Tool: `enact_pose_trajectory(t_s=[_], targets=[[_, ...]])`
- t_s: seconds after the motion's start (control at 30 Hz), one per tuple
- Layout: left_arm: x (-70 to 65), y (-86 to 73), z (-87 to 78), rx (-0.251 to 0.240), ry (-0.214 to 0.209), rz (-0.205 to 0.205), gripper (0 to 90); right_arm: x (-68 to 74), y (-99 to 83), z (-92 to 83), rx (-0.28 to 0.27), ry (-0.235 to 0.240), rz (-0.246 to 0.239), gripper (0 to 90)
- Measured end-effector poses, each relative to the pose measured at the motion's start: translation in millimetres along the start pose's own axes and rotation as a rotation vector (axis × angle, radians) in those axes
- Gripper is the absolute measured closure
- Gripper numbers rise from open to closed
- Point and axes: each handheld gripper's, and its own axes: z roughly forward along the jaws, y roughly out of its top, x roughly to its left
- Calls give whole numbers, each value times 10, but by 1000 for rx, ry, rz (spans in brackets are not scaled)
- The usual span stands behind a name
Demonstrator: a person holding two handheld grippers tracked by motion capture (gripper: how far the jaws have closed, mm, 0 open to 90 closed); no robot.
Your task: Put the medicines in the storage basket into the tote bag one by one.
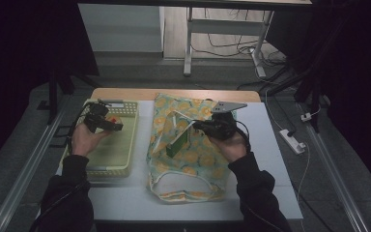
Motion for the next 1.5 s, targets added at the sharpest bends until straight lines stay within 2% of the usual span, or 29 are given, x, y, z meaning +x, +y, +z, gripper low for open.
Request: enact_pose_trajectory(t_s=[0.33, 0.77, 1.3, 1.5], targets=[[-185, -63, -160, -37, -22, 52, 206, 5, 1, 2, 1, 2, 0, 898], [-338, -148, -338, -98, -64, 84, 206, 6, 2, 0, -1, 3, 0, 898], [-557, -352, -543, -181, -104, 111, 206, 26, 2, 13, 0, 7, -6, 898], [-622, -397, -601, -194, -128, 139, 206, 32, 0, 18, -1, 8, -7, 898]])
